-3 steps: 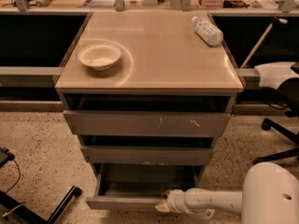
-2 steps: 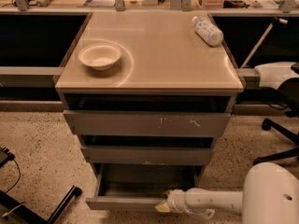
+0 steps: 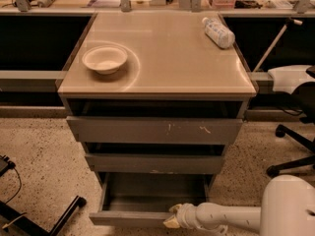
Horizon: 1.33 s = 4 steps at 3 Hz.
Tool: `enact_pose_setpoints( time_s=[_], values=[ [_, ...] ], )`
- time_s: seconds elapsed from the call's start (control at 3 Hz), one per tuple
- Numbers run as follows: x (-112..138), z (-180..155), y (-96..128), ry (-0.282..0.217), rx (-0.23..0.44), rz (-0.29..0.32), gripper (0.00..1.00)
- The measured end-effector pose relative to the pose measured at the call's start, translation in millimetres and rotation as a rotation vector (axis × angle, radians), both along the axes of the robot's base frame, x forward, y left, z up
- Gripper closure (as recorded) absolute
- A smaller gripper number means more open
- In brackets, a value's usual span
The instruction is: Open bottom drawer
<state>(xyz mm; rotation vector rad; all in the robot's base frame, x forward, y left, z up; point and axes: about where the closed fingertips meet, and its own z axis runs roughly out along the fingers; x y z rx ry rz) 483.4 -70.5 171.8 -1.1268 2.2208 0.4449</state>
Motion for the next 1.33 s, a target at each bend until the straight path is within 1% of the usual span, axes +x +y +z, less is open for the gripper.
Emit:
enact_pose_setpoints(
  time_s=[0.33,0.67,1.0,1.33],
  values=[
    [-22.8,-4.0,1.0,0.028,0.027,0.009,1.0],
    [-23.0,-0.1,1.0,0.028,0.028,0.009,1.0],
    [-48.5,-2.8,4.1,0.068,0.05,0.054,1.0],
    [-48.6,-0.9,4.1,0.068,0.05,0.054,1.0]
  ],
)
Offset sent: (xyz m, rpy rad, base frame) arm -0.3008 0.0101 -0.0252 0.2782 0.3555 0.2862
